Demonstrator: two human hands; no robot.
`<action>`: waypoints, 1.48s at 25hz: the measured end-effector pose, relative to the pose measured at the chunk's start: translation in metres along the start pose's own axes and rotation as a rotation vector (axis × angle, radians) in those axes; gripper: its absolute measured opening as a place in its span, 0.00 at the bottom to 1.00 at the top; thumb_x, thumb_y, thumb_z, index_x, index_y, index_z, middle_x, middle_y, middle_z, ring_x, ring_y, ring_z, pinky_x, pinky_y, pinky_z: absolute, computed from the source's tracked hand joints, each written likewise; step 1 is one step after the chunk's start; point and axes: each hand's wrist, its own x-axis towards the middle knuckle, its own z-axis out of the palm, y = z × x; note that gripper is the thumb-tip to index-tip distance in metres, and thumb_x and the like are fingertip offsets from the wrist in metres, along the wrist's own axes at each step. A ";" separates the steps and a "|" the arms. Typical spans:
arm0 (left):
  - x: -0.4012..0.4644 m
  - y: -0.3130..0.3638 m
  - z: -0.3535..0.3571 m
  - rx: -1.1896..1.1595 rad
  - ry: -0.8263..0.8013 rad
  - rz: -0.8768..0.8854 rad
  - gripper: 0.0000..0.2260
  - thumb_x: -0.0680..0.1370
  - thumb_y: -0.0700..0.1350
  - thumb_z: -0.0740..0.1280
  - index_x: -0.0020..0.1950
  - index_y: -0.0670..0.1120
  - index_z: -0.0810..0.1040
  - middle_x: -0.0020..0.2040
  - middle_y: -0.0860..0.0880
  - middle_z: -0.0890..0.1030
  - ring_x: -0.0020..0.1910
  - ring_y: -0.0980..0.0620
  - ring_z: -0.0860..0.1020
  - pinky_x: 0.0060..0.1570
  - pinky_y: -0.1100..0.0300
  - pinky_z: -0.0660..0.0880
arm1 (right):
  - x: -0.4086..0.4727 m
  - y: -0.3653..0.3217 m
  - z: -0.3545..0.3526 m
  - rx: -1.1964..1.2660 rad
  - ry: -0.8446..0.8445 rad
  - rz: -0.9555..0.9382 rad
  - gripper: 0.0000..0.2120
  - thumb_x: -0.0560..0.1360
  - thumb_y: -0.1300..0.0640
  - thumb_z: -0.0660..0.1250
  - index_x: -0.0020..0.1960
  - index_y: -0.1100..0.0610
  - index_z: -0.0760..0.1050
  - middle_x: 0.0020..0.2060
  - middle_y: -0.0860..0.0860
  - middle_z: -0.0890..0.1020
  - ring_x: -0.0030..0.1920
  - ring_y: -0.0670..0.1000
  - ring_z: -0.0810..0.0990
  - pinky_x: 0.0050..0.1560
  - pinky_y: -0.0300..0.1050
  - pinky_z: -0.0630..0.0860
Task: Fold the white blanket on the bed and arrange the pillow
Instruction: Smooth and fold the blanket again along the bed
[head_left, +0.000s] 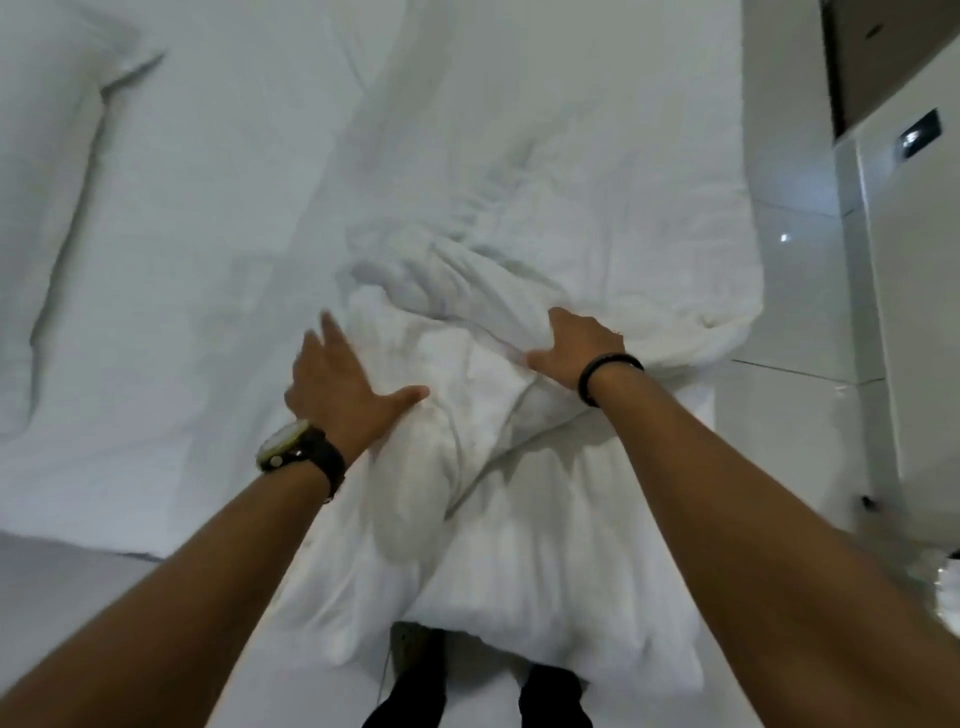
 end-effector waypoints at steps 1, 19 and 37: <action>-0.010 -0.025 -0.001 -0.206 -0.089 -0.147 0.57 0.63 0.67 0.74 0.79 0.46 0.46 0.77 0.40 0.61 0.74 0.38 0.63 0.69 0.41 0.66 | -0.009 -0.004 0.005 -0.004 0.000 -0.021 0.18 0.76 0.44 0.63 0.58 0.57 0.69 0.55 0.57 0.79 0.54 0.60 0.77 0.52 0.52 0.71; -0.099 -0.099 -0.006 -0.255 -1.029 0.107 0.45 0.53 0.70 0.77 0.67 0.58 0.72 0.61 0.55 0.78 0.60 0.55 0.77 0.57 0.58 0.73 | -0.224 0.105 0.130 1.604 0.171 0.806 0.14 0.70 0.51 0.63 0.50 0.58 0.79 0.48 0.56 0.81 0.48 0.57 0.77 0.50 0.52 0.76; -0.068 -0.200 -0.041 -0.289 -0.074 -0.232 0.30 0.70 0.62 0.72 0.59 0.38 0.78 0.58 0.35 0.80 0.56 0.36 0.78 0.53 0.46 0.74 | -0.251 0.148 0.194 0.486 0.235 0.771 0.35 0.71 0.30 0.64 0.60 0.61 0.71 0.55 0.64 0.80 0.54 0.65 0.79 0.53 0.55 0.77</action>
